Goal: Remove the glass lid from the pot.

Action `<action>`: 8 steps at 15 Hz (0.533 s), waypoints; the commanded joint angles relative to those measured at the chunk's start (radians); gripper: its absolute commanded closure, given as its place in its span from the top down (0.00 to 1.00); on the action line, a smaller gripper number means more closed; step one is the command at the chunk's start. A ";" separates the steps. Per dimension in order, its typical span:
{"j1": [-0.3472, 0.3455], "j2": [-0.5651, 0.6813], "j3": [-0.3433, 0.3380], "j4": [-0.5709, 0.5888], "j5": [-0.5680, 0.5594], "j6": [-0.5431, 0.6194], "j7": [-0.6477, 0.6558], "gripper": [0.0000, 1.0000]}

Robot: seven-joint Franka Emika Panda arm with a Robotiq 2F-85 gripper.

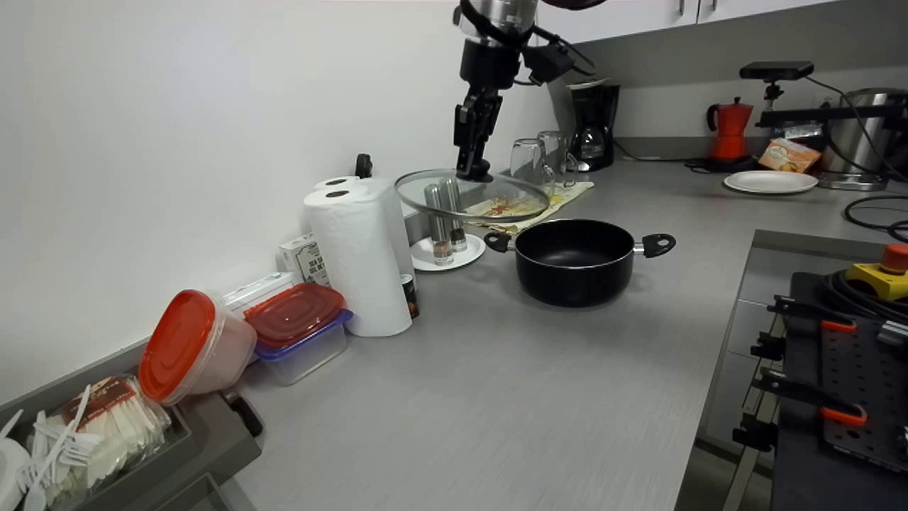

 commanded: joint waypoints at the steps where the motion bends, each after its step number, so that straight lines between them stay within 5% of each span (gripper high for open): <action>1: 0.048 0.086 0.068 0.049 0.108 -0.010 -0.094 0.24; 8: 0.151 0.256 0.134 0.038 -0.004 0.037 -0.078 0.24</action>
